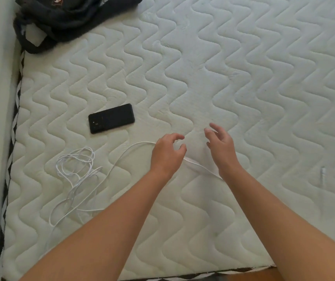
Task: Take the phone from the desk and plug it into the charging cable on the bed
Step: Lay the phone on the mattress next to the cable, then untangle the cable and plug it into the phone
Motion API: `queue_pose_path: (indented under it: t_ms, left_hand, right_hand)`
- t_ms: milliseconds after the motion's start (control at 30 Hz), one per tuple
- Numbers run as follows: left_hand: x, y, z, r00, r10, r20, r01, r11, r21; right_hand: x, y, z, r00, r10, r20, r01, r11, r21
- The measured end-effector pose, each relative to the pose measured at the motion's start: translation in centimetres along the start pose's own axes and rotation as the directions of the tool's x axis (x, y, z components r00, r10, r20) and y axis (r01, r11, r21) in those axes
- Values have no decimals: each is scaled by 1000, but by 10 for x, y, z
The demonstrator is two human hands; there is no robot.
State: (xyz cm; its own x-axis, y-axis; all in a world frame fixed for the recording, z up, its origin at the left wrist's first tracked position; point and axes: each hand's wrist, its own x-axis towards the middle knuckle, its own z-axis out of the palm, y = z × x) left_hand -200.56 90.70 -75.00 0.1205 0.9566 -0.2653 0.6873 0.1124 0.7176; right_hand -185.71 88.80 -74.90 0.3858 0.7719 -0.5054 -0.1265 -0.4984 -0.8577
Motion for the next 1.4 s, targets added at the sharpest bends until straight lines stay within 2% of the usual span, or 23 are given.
queue_pose_path:
  t_ms: [133,300,367,467,667,767,900,967,1133,1267,1400]
  left_hand:
    - [-10,45,53,994,34,103,-33,999,-13]
    - [-29,103,125,949,182,259,-193,981,17]
    - [-41,117,149,905,238,352,-279,958,68]
    - [-65,127,182,806,307,506,-417,901,118]
    - [-109,139,235,702,297,648,-433,900,57]
    - [-113,148,256,725,249,643,-344,939,24]
    - [-106,154,266,828,110,550,-139,990,11]
    - [-102,156,267,859,58,509,-57,998,-17]
    - [-95,159,263,864,57,500,-44,998,-37]
    - [-89,158,256,885,60,463,-28,997,-75]
    - [-80,149,242,911,68,407,-32,995,-94]
  right_hand:
    - [-7,2,-55,996,7,-88,-5,1000,20]
    - [-18,11,-138,976,16,-216,-6,999,48]
    - [-23,17,-170,959,34,-281,-21,998,51]
    - [-35,31,-213,924,82,-374,-45,994,104]
    - [-55,65,-242,876,146,-460,-79,984,161]
    - [-59,77,-253,844,118,-523,-73,992,107]
    - [-61,90,-269,837,99,-538,-107,994,17]
    - [-59,93,-274,825,95,-558,-120,993,-7]
    - [-52,97,-281,791,183,-584,-215,977,14]
    - [-45,96,-282,793,139,-593,-342,907,-246]
    - [-35,91,-269,831,60,-553,-322,862,-391]
